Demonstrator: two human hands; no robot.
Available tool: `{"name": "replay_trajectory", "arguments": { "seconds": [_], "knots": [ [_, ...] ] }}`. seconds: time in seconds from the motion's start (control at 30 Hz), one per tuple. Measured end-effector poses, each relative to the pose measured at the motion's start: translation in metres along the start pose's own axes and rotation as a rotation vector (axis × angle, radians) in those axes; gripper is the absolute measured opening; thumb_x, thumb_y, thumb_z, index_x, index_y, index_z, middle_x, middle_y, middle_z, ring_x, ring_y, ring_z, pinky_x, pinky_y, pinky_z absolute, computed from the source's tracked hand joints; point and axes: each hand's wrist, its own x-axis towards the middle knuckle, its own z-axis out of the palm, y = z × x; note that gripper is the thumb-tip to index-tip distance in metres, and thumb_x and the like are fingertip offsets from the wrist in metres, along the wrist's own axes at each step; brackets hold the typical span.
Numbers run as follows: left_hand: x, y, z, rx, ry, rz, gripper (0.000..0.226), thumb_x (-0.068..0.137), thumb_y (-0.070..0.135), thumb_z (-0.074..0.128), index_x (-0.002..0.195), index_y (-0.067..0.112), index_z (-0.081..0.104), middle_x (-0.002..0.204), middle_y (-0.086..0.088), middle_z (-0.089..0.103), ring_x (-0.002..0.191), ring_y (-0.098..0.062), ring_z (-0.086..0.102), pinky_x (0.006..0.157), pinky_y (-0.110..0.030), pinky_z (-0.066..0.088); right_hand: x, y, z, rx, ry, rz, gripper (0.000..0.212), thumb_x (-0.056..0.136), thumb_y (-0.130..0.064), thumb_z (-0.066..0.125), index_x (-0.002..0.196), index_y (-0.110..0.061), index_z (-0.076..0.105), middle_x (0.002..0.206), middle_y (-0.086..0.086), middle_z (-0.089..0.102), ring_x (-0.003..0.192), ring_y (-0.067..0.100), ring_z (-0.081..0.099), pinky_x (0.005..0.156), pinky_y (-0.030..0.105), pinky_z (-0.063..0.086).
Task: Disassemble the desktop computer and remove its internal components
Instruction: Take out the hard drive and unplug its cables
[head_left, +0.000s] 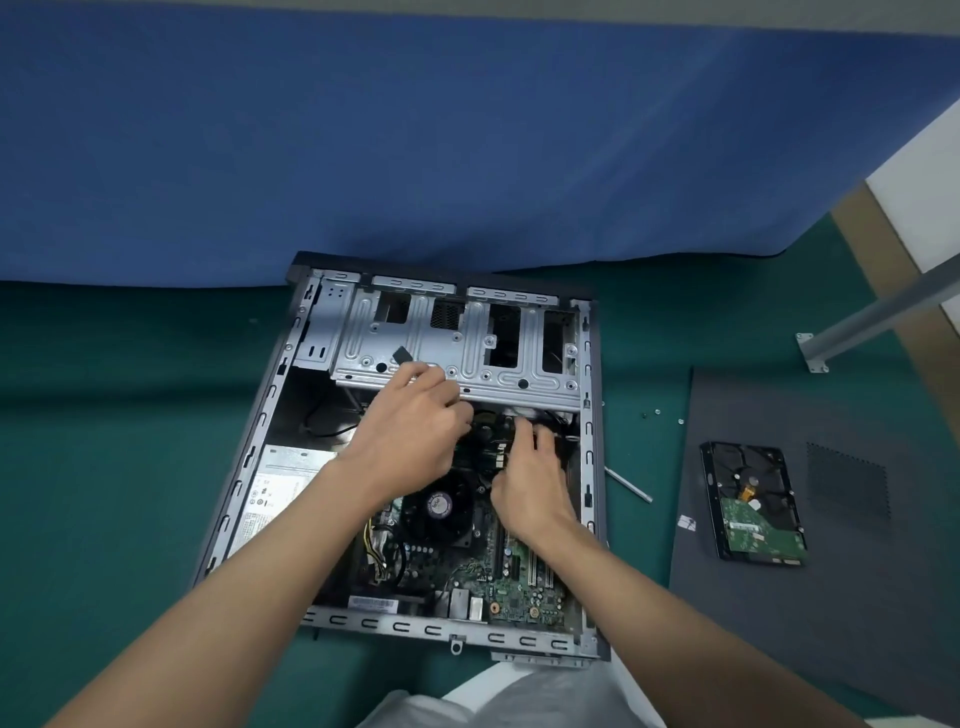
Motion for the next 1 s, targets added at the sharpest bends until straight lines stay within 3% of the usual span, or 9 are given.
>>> {"name": "replay_trajectory", "arguments": {
  "seconds": [0.07,0.27,0.4,0.47,0.57,0.63,0.8,0.93,1.0],
  "knots": [
    [-0.007,0.003,0.002,-0.071,-0.013,0.017,0.014,0.084,0.030,0.069,0.077,0.019,0.073,0.075,0.004,0.063,0.080,-0.019,0.057,0.088,-0.034,0.038,0.001,0.004,0.007,0.065,-0.055,0.055,0.061,0.087,-0.002,0.054,0.142,-0.010,0.028,0.150,0.013,0.022,0.128,0.031,0.040,0.103,0.033,0.035],
    [-0.021,0.007,0.010,-0.188,-0.099,0.043,0.044,0.081,0.064,0.058,0.092,0.022,0.069,0.091,0.008,0.062,0.093,-0.014,0.053,0.089,-0.032,0.034,-0.009,0.007,0.015,0.282,0.081,0.190,0.036,0.083,0.007,0.050,0.106,-0.020,0.053,0.120,0.009,0.040,0.116,0.026,0.046,0.091,0.023,0.035],
    [-0.011,0.002,0.003,-0.753,-0.046,-0.401,0.048,0.096,0.057,0.037,0.112,0.022,0.066,0.109,0.010,0.064,0.103,-0.008,0.053,0.093,-0.034,0.041,-0.024,0.008,0.013,0.173,0.055,0.138,0.058,0.084,0.009,0.049,0.137,-0.015,0.046,0.122,0.006,0.051,0.097,0.006,0.040,0.089,0.020,0.034],
    [-0.001,-0.004,0.006,-0.945,-0.287,-0.532,0.032,0.101,0.041,0.043,0.121,0.023,0.061,0.117,0.006,0.065,0.109,-0.012,0.058,0.095,-0.033,0.045,-0.028,0.009,0.013,0.067,-0.004,0.098,0.059,0.085,0.005,0.053,0.141,-0.010,0.041,0.123,0.007,0.056,0.100,0.011,0.049,0.095,0.025,0.041],
    [0.011,-0.004,0.011,-0.902,-0.756,-0.363,0.040,0.100,0.022,0.050,0.140,0.021,0.047,0.141,0.002,0.052,0.129,-0.015,0.048,0.108,-0.032,0.037,-0.036,0.012,0.013,-0.133,-0.072,0.034,0.046,0.086,-0.002,0.057,0.131,-0.007,0.051,0.115,0.009,0.058,0.102,0.026,0.058,0.089,0.033,0.048],
    [0.018,0.002,0.017,-0.745,-0.856,-0.224,0.054,0.098,0.015,0.052,0.148,0.026,0.035,0.152,0.002,0.039,0.137,-0.018,0.038,0.113,-0.036,0.033,-0.042,0.013,0.013,-0.204,-0.123,0.007,0.035,0.087,-0.005,0.057,0.121,-0.006,0.055,0.112,0.011,0.057,0.101,0.029,0.057,0.087,0.035,0.048],
    [0.024,0.023,0.037,-0.393,-0.905,-0.078,0.057,0.097,0.020,0.049,0.147,0.040,0.031,0.149,-0.014,0.037,0.140,-0.027,0.028,0.110,-0.043,0.032,-0.045,0.014,0.012,-0.189,-0.206,0.013,0.023,0.086,-0.005,0.052,0.108,-0.004,0.057,0.106,0.013,0.058,0.094,0.031,0.058,0.080,0.037,0.048],
    [0.007,0.028,0.054,-0.456,-0.805,-0.076,0.032,0.100,0.030,0.047,0.132,0.031,0.051,0.132,-0.005,0.055,0.127,-0.025,0.040,0.101,-0.041,0.031,-0.037,0.012,0.004,0.110,-0.130,0.219,0.033,0.087,-0.004,0.037,0.114,-0.003,0.056,0.101,0.013,0.059,0.080,0.027,0.061,0.070,0.039,0.055],
    [-0.004,0.027,0.061,-0.518,-0.704,-0.083,0.028,0.098,0.029,0.050,0.126,0.031,0.054,0.132,0.004,0.056,0.122,-0.022,0.043,0.101,-0.041,0.035,-0.033,0.004,0.001,0.055,-0.032,0.203,0.029,0.090,-0.010,0.041,0.117,-0.003,0.046,0.105,0.016,0.059,0.083,0.030,0.060,0.066,0.037,0.048]
  ]
}}
